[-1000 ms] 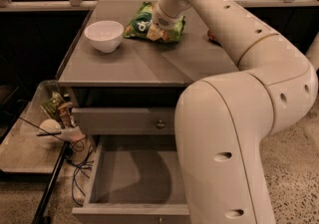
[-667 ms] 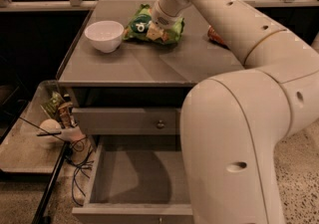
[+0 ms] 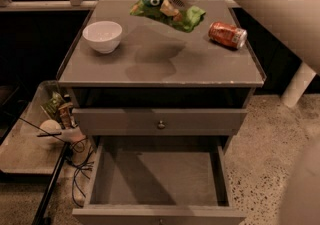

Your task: Place green rice chip bag into middle drawer

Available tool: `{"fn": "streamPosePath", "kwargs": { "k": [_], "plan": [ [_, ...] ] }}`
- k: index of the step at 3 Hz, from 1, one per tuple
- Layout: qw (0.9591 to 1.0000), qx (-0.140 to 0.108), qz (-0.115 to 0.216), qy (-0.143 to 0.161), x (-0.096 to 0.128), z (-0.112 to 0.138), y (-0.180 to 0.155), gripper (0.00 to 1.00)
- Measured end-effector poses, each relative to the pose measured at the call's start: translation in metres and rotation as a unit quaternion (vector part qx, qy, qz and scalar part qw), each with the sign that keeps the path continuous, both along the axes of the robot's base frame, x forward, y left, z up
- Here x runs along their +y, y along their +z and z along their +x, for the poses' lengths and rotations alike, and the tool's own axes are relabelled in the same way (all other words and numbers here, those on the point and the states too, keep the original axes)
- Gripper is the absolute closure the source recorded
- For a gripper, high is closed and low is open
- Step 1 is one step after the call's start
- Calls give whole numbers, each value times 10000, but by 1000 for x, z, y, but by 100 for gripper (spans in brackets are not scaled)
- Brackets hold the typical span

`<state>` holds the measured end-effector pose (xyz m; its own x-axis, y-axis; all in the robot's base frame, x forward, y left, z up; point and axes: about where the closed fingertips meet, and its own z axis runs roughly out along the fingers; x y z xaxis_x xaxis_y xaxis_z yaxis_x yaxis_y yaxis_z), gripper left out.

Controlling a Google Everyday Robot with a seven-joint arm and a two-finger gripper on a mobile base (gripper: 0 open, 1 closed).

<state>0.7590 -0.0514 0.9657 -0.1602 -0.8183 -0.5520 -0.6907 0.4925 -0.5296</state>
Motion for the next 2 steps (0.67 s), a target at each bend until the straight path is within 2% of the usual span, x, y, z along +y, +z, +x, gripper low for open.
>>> {"fn": "streamPosePath", "kwargs": {
  "k": [1, 2],
  "plan": [
    [9963, -794, 100, -324, -41, -62, 60, 100],
    [9940, -916, -66, -588, -80, -103, 72, 100]
  ]
}}
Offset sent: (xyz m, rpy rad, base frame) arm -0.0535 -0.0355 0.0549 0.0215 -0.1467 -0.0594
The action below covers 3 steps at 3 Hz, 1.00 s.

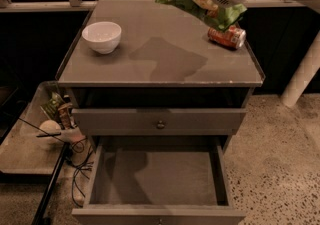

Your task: Place green rice chip bag into middle drawer

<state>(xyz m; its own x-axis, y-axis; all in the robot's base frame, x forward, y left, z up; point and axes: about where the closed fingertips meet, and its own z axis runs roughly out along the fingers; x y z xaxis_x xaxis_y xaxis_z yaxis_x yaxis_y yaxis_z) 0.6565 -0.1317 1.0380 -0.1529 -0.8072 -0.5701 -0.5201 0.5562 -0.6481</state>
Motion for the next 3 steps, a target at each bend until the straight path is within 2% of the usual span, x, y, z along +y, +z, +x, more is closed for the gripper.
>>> {"fn": "streamPosePath", "kwargs": {
  "k": [1, 2, 3],
  "plan": [
    [10000, 0, 0, 0, 0, 0, 0, 100],
    [9998, 183, 58, 19, -11, -24, -9, 100],
    [9995, 260, 96, -178, -32, -83, -17, 100]
  ]
}}
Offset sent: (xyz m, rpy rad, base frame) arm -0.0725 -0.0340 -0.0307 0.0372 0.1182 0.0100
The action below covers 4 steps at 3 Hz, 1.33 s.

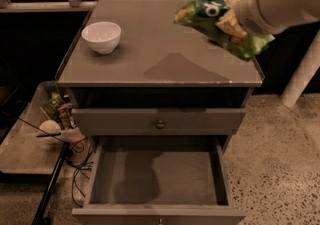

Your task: Place green rice chip bag into middle drawer

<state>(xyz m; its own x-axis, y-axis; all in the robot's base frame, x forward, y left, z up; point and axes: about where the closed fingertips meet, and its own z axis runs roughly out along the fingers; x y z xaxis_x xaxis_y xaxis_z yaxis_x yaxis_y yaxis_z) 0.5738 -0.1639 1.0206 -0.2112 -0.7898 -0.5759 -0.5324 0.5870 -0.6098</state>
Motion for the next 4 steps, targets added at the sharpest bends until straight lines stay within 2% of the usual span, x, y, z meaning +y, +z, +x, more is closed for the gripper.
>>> {"fn": "streamPosePath", "kwargs": {
  "k": [1, 2, 3, 4],
  "plan": [
    [9998, 63, 81, -172, -11, -55, -25, 100],
    [9991, 343, 111, -226, -7, -76, -77, 100],
    [9991, 343, 111, -226, -7, -76, -77, 100],
    [9978, 542, 377, -66, -2, -70, -90, 100]
  ]
}}
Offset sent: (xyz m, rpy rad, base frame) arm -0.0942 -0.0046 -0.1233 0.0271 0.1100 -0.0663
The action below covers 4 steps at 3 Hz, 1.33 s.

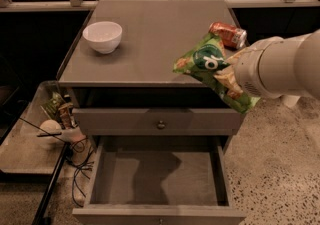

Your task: Place green rice chip bag into middle drawer

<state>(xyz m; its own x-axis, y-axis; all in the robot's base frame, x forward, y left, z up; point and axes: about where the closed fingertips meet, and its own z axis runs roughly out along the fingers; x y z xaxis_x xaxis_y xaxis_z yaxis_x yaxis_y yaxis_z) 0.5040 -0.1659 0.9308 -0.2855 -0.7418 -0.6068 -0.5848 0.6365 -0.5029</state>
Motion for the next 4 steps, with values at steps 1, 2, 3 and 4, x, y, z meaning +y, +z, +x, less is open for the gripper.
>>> {"fn": "streamPosePath", "kwargs": {
  "k": [1, 2, 3, 4],
  "plan": [
    [9965, 625, 347, 440, 13, 1, -49, 100],
    [9851, 1293, 789, 815, 35, -17, -92, 100],
    [9767, 1705, 851, 986, 51, -39, -120, 100],
    [9767, 1705, 851, 986, 51, -39, -120, 100]
  ]
}}
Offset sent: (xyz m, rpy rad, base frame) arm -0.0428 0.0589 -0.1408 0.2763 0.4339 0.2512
